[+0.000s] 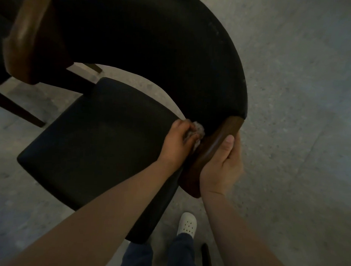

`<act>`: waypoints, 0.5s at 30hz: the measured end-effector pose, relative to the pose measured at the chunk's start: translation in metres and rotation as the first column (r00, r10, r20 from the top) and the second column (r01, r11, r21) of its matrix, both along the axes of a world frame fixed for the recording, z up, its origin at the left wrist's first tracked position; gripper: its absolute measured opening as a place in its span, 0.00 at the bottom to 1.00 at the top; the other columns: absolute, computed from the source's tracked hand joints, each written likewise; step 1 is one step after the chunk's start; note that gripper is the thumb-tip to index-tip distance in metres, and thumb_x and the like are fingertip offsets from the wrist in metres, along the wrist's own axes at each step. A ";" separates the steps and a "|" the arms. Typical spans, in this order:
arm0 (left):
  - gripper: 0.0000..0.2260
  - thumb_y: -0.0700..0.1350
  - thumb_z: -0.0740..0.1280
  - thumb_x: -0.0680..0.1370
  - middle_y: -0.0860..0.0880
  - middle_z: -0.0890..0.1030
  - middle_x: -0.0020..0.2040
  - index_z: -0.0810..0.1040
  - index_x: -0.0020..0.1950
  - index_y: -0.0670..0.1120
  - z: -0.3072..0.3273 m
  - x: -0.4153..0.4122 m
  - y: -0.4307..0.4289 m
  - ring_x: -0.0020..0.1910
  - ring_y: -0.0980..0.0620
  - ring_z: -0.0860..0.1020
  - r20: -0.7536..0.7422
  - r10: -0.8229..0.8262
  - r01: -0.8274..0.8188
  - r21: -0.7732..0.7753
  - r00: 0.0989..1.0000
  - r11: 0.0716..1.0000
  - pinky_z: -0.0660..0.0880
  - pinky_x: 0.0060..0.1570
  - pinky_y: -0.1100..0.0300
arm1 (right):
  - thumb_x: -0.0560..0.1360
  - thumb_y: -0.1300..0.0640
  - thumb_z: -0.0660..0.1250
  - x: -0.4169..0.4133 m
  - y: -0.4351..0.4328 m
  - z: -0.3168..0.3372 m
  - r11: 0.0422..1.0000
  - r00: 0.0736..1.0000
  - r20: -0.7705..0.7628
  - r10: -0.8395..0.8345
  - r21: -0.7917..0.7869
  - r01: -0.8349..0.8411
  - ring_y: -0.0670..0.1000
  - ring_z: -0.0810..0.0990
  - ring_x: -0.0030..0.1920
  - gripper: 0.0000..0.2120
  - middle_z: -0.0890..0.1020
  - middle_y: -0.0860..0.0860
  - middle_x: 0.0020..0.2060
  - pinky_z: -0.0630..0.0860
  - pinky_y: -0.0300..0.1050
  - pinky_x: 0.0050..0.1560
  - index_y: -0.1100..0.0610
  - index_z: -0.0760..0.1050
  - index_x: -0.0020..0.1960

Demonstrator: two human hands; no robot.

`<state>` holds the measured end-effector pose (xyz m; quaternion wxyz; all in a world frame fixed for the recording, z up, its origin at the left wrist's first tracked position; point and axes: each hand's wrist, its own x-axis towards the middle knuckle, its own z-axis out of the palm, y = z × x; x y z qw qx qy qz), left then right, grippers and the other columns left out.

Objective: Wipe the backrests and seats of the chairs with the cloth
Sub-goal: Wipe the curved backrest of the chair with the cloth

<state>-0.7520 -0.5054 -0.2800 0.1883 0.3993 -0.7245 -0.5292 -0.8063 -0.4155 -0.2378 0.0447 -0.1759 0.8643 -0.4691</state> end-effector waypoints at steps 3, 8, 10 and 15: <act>0.04 0.45 0.66 0.79 0.52 0.72 0.56 0.74 0.52 0.52 0.001 0.015 -0.017 0.49 0.63 0.73 0.097 0.068 -0.070 0.015 0.993 0.997 0.70 0.49 0.69 | 0.81 0.39 0.45 0.001 0.000 0.002 1.000 1.000 -0.002 0.020 0.003 -0.020 0.50 0.80 0.51 0.28 0.81 0.52 0.55 0.79 0.53 0.50 0.49 0.65 0.74; 0.04 0.46 0.67 0.79 0.51 0.72 0.55 0.74 0.52 0.52 0.055 0.004 -0.046 0.49 0.66 0.73 -0.066 0.150 -0.156 -0.102 0.987 0.983 0.67 0.48 0.79 | 0.80 0.39 0.45 0.002 -0.001 0.004 0.999 0.999 0.025 0.033 0.014 -0.033 0.48 0.80 0.53 0.29 0.81 0.52 0.57 0.78 0.42 0.51 0.49 0.64 0.75; 0.04 0.46 0.67 0.79 0.52 0.72 0.54 0.73 0.51 0.52 0.081 -0.008 -0.048 0.48 0.66 0.73 -0.133 0.133 -0.150 -0.126 0.982 0.981 0.68 0.48 0.78 | 0.80 0.39 0.45 0.001 -0.001 0.006 0.999 0.998 0.059 0.034 0.000 -0.034 0.42 0.76 0.60 0.29 0.78 0.48 0.64 0.74 0.38 0.59 0.50 0.63 0.75; 0.05 0.46 0.70 0.77 0.52 0.71 0.53 0.76 0.50 0.49 0.118 -0.034 -0.052 0.51 0.63 0.73 -0.192 0.024 -0.072 -0.250 0.981 0.965 0.69 0.52 0.75 | 0.80 0.42 0.46 0.001 -0.004 0.012 1.000 0.995 0.095 0.024 -0.001 -0.024 0.45 0.75 0.64 0.28 0.76 0.48 0.66 0.74 0.50 0.64 0.51 0.64 0.75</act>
